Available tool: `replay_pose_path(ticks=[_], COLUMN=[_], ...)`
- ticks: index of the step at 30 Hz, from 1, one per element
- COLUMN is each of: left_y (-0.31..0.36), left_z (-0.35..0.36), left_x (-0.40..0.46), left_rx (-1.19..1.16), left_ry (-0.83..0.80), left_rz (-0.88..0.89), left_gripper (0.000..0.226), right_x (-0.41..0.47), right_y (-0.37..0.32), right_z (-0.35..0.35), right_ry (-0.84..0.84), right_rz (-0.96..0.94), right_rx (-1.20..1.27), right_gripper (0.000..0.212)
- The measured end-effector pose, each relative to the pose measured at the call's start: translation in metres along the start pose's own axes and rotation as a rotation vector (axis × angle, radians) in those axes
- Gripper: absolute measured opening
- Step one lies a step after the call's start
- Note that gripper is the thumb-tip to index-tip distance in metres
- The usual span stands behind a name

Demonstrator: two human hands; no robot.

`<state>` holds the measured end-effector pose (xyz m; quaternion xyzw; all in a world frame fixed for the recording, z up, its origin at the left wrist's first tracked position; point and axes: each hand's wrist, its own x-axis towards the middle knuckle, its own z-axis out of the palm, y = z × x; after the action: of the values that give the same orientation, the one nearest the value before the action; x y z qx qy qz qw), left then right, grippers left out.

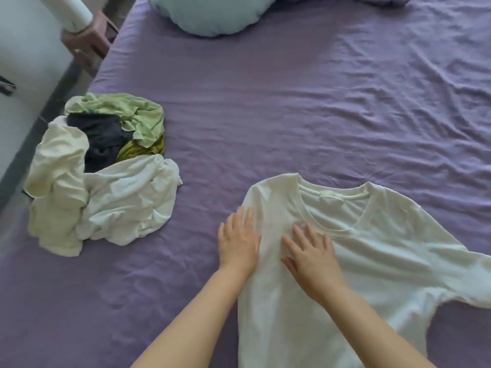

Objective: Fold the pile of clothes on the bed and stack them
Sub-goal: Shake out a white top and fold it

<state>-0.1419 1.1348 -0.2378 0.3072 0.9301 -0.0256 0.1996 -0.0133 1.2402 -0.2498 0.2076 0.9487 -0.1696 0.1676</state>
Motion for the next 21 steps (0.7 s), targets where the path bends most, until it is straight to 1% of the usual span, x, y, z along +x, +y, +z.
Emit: replay_pose_path(ticks=[1, 2, 3, 5, 6, 8, 10, 11, 12, 14, 15, 16, 19, 21], left_y=[-0.008, -0.015, -0.020, -0.025, -0.026, -0.028, -0.031, -0.033, -0.034, -0.036, -0.036, -0.038, -0.044, -0.049], left_z=[-0.003, -0.007, -0.009, -0.012, -0.012, -0.013, -0.014, -0.016, -0.018, -0.025, -0.028, -0.030, -0.033, -0.032], left_x=[0.006, 0.013, 0.018, 0.023, 0.022, 0.018, 0.017, 0.017, 0.018, 0.022, 0.025, 0.028, 0.034, 0.037], left_rx=[-0.113, -0.230, -0.313, -0.330, -0.340, -0.348, -0.347, -0.396, -0.498, -0.758, -0.837, -0.859, -0.786, -0.732], left_ry=[0.014, 0.015, 0.006, -0.007, -0.008, 0.017, 0.086, 0.118, 0.137, 0.097, 0.057, 0.032, -0.043, -0.118], left_rz=[-0.117, -0.211, -0.255, -0.194, -0.151, -0.113, -0.108, -0.110, -0.118, -0.157, -0.172, -0.168, -0.092, -0.054], left_gripper=[0.067, 0.065, 0.057, 0.036, 0.030, 0.025, 0.021, 0.019, 0.017, 0.011, 0.010, 0.010, 0.016, 0.029], right_x=[0.008, 0.015, 0.021, 0.028, 0.030, 0.032, 0.036, 0.038, 0.040, 0.044, 0.045, 0.046, 0.049, 0.051], right_y=[-0.006, -0.012, -0.017, -0.023, -0.025, -0.027, -0.027, -0.027, -0.027, -0.028, -0.028, -0.029, -0.032, -0.034], right_z=[0.006, 0.010, 0.013, 0.013, 0.012, 0.010, 0.008, 0.007, 0.006, 0.002, 0.001, 0.000, -0.001, 0.000], right_ry=[-0.009, -0.015, -0.018, -0.022, -0.024, -0.044, -0.078, -0.089, -0.096, -0.101, -0.101, -0.100, -0.103, -0.106], right_rz=[-0.010, -0.021, -0.027, -0.022, -0.020, -0.024, -0.035, -0.039, -0.041, -0.035, -0.030, -0.025, -0.006, 0.005], right_rx=[-0.018, -0.036, -0.049, -0.063, -0.068, -0.093, -0.114, -0.118, -0.117, -0.098, -0.090, -0.090, -0.092, -0.081], right_gripper=[0.053, 0.055, 0.057, 0.060, 0.061, 0.060, 0.060, 0.060, 0.061, 0.062, 0.064, 0.065, 0.067, 0.067])
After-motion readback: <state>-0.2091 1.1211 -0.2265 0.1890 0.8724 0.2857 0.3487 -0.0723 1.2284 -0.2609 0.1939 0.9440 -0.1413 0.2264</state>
